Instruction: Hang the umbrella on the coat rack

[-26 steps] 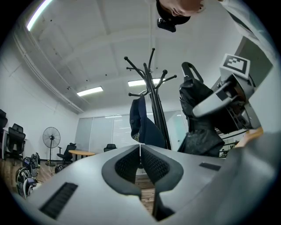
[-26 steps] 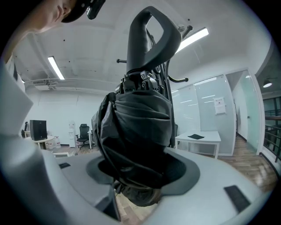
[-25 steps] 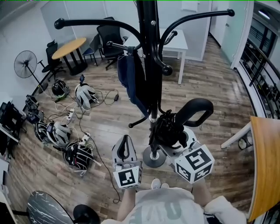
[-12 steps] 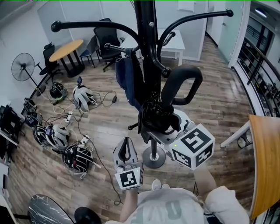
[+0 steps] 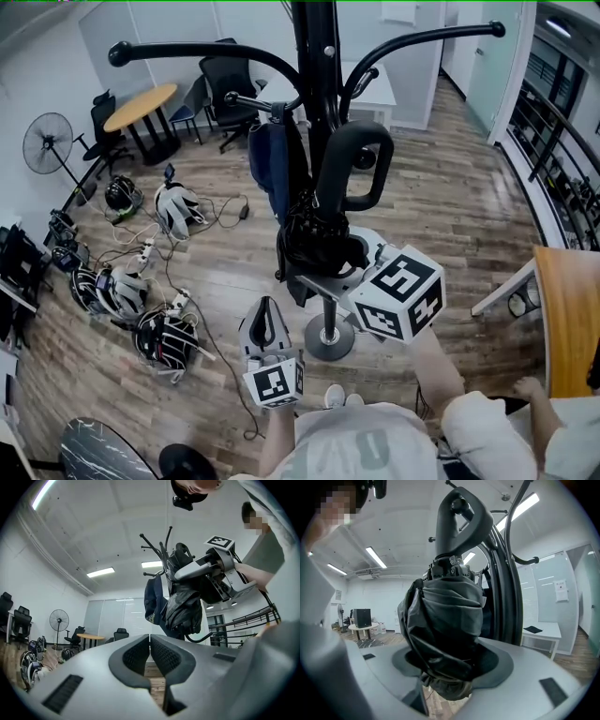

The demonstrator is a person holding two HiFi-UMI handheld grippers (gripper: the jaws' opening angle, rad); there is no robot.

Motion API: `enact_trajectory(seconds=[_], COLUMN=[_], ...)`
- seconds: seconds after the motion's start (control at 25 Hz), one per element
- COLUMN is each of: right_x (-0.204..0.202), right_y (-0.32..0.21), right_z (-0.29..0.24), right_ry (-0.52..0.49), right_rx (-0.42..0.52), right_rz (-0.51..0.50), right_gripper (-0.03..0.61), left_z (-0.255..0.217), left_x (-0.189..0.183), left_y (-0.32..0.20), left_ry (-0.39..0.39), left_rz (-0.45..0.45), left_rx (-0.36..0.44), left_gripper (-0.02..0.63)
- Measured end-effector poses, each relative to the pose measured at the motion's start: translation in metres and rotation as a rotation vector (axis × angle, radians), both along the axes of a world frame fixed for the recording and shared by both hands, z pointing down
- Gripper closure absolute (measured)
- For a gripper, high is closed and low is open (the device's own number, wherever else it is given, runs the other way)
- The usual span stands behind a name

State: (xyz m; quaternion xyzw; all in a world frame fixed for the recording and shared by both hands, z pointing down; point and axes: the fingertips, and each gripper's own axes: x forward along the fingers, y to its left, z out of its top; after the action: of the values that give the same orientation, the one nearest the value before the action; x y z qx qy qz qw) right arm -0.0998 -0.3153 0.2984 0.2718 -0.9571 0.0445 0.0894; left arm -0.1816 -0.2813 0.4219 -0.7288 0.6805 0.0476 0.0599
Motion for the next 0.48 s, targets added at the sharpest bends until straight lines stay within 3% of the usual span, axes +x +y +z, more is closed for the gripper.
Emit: enact_trajectory(seconds=[0.48], right_x=[-0.010], right_y=[-0.022], right_z=[0.035], right_ry=[-0.012], right_rx=[-0.142], right_rz=[-0.027], right_gripper=[0.302], left_z=[0.011], left_x=[-0.009], left_y=[0.001], left_ry=[-0.001], left_rz=[-0.030], left_rx=[-0.030], left_gripper=[0.585])
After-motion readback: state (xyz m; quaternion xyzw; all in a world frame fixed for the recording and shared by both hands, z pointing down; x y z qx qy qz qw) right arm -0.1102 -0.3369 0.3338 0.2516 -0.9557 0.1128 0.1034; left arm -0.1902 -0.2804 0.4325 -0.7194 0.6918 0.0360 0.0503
